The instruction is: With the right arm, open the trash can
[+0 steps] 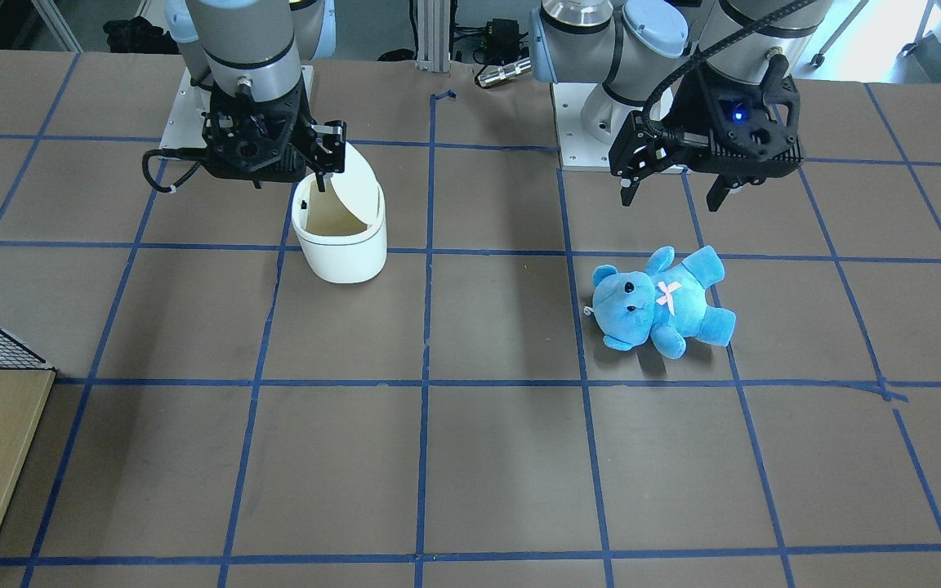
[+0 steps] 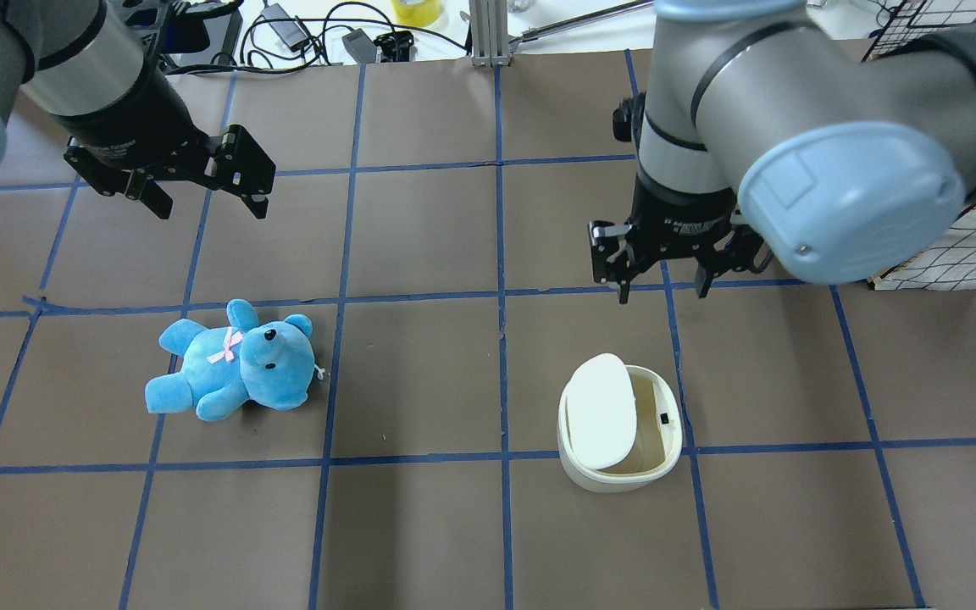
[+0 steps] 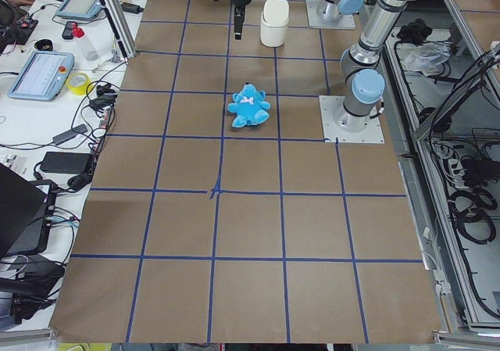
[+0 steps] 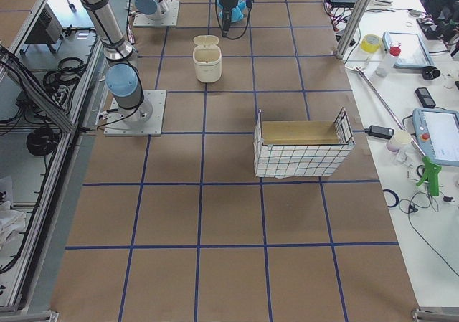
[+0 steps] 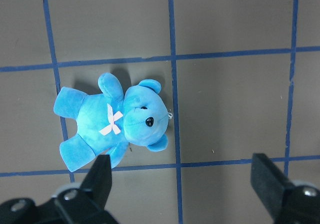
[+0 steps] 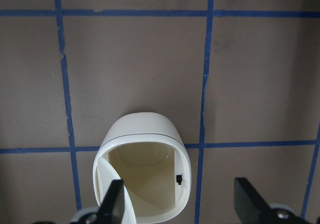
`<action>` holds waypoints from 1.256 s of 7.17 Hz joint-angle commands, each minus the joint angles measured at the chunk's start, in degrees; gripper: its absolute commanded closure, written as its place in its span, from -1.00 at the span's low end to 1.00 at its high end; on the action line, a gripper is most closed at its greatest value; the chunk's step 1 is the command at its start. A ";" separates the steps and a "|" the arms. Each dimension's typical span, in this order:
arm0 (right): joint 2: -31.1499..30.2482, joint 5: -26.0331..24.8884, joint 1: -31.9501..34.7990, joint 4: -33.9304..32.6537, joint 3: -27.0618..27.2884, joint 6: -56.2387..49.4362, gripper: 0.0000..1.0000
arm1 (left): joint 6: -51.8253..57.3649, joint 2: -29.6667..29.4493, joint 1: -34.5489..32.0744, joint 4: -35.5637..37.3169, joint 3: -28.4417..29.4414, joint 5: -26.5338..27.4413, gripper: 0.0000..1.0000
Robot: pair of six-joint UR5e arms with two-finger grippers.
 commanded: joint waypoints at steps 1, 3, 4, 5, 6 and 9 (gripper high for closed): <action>0.03 -0.26 -2.39 -1.76 -6.50 -0.22 -1.00 | 0.00 0.00 0.00 0.00 0.00 0.00 -1.00; 0.03 0.70 -3.72 -3.52 -7.32 -0.57 -1.00 | 0.00 0.00 0.00 0.00 0.00 0.00 -1.00; 0.03 0.62 -3.81 -3.45 -7.58 -0.66 -1.00 | 0.00 0.00 0.00 0.00 0.00 0.00 -1.00; -0.14 0.44 -3.81 -3.01 -7.67 -0.66 -1.00 | 0.00 0.00 0.00 0.00 0.00 0.00 -1.00; -0.05 0.62 -3.72 -3.09 -7.67 -0.66 -1.00 | 0.00 0.00 0.00 0.00 0.00 0.00 -1.00; -0.14 0.44 -3.63 -3.00 -7.58 -0.66 -1.00 | 0.00 0.00 0.00 0.00 0.00 0.00 -1.00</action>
